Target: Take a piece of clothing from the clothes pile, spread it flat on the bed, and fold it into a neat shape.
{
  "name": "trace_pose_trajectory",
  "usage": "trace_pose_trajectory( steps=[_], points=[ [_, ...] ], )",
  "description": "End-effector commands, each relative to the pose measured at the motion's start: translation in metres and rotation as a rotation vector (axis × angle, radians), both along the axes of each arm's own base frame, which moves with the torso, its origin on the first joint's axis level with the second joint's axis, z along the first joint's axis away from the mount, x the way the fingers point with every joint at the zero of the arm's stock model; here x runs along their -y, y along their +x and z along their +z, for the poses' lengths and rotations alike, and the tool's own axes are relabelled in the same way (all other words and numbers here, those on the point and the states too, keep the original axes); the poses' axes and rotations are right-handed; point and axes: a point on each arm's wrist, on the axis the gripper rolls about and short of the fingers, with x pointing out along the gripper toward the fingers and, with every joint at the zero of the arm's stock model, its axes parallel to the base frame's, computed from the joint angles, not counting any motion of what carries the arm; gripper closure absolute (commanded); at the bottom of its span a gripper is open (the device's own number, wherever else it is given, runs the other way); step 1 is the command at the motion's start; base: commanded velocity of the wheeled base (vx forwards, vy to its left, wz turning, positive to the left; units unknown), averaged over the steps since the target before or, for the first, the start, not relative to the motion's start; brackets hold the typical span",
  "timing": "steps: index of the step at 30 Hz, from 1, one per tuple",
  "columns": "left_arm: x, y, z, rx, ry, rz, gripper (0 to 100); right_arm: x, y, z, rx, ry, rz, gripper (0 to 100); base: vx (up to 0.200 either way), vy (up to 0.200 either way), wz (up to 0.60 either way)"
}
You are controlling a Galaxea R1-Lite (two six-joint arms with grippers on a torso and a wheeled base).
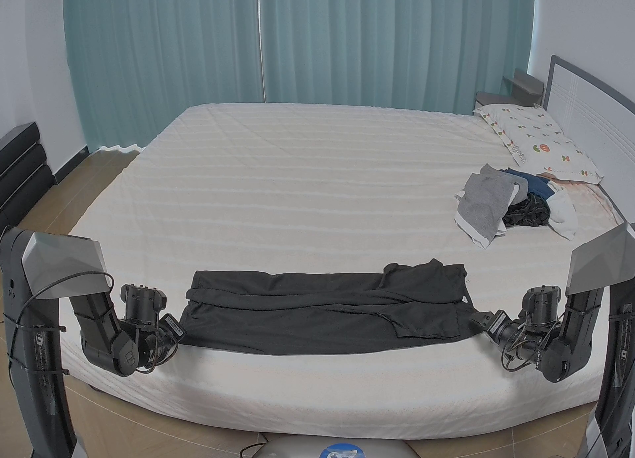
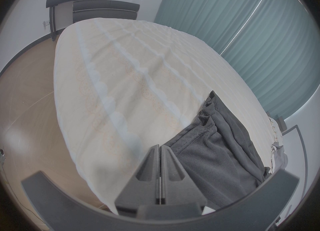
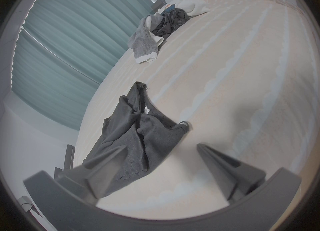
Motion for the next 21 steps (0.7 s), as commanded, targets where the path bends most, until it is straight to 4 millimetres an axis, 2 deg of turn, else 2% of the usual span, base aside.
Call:
trace_pose_trajectory(
  steps=[1, 9, 10, 15, 21],
  points=[
    [0.0, 0.0, 0.0, 0.004, -0.001, 0.0, 100, -0.004, 0.008, -0.015, -0.012, -0.001, 0.011, 0, 0.0, 0.0, 0.0],
    [0.0, 0.001, 0.0, 0.004, -0.016, -0.01, 100, -0.003, 0.023, -0.022, 0.018, -0.005, -0.004, 0, 0.0, 0.0, 0.0],
    [0.0, 0.001, 0.0, 0.004, -0.015, -0.012, 100, -0.002, 0.024, -0.023, 0.019, -0.004, -0.007, 100, 0.0, 0.0, 0.0],
    [0.0, 0.001, 0.0, 0.006, -0.015, -0.012, 100, -0.003, 0.029, -0.021, 0.039, -0.006, -0.009, 100, 0.0, 0.0, 0.0],
    [-0.002, 0.001, 0.0, 0.006, -0.016, -0.006, 100, -0.005, 0.016, -0.018, 0.009, -0.033, -0.028, 100, 0.0, 0.0, 0.0]
  ],
)
